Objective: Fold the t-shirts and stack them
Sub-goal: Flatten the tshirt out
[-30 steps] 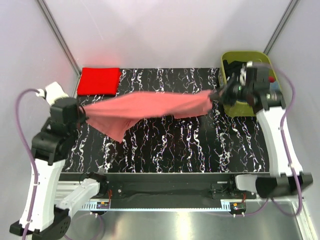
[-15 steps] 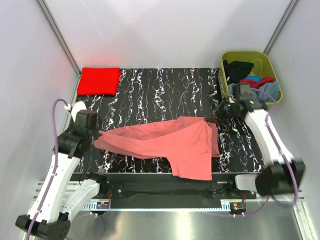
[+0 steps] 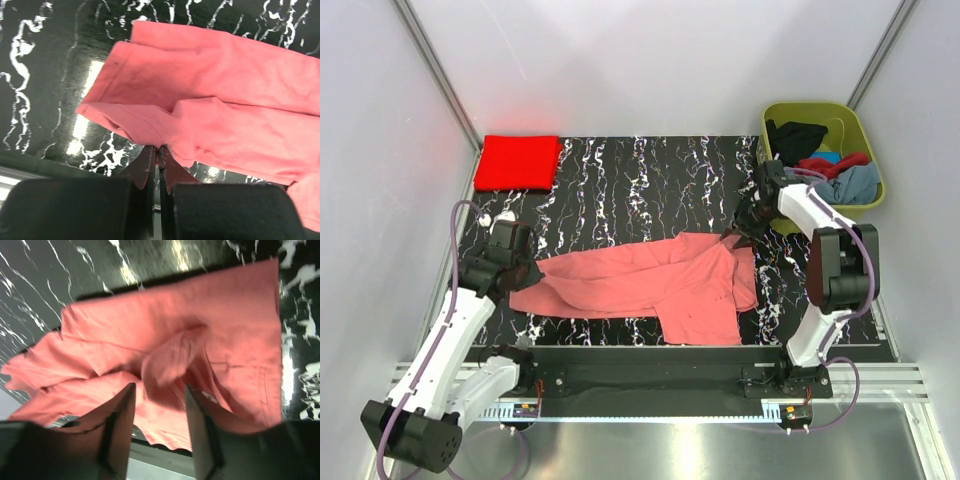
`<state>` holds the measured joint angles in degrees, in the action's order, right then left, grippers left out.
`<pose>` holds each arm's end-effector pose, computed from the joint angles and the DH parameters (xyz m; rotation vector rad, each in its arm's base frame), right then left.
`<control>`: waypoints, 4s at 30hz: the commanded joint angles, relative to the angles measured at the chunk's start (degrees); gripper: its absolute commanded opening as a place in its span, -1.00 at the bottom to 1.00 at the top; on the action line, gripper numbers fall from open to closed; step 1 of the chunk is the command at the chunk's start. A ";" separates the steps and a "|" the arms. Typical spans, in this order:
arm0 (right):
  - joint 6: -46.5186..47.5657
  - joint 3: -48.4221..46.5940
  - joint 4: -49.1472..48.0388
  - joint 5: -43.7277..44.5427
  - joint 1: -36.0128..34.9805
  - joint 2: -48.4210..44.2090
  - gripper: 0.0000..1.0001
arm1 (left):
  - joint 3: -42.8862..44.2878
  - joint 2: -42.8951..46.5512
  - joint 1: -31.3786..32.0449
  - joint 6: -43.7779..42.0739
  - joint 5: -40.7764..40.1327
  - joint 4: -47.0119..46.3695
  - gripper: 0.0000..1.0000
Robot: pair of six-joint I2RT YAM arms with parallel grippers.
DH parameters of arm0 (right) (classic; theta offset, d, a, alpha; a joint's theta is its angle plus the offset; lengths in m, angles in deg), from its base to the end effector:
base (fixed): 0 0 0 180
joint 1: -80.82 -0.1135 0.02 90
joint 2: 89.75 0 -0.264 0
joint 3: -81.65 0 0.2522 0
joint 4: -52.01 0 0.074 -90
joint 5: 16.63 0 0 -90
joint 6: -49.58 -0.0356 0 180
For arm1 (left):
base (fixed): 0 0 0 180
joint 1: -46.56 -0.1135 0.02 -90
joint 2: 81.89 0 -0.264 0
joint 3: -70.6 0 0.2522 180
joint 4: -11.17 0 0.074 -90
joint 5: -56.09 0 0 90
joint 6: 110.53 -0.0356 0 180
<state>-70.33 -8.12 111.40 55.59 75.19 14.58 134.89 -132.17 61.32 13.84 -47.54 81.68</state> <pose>0.3565 0.0461 0.2022 0.5508 2.8664 0.5602 0.1529 -0.0316 0.2871 -0.5173 2.4624 -0.0413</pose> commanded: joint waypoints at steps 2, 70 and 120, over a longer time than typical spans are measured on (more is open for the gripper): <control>3.72 5.15 2.54 4.41 -0.26 -11.05 0.11 | -0.25 -2.09 -0.35 0.08 6.15 -3.92 -1.00; 10.84 -22.96 9.30 19.64 -14.76 12.32 0.49 | 25.88 -47.65 -10.10 -1.15 15.03 -14.12 0.26; 12.16 12.02 2.71 1.26 -14.94 -24.71 0.73 | -22.75 -3.59 -25.84 39.81 15.65 -19.30 -0.10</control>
<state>-59.43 4.60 113.69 57.21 60.42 -9.75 110.08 -134.73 35.77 53.53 -29.88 65.94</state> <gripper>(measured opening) 0.863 0.447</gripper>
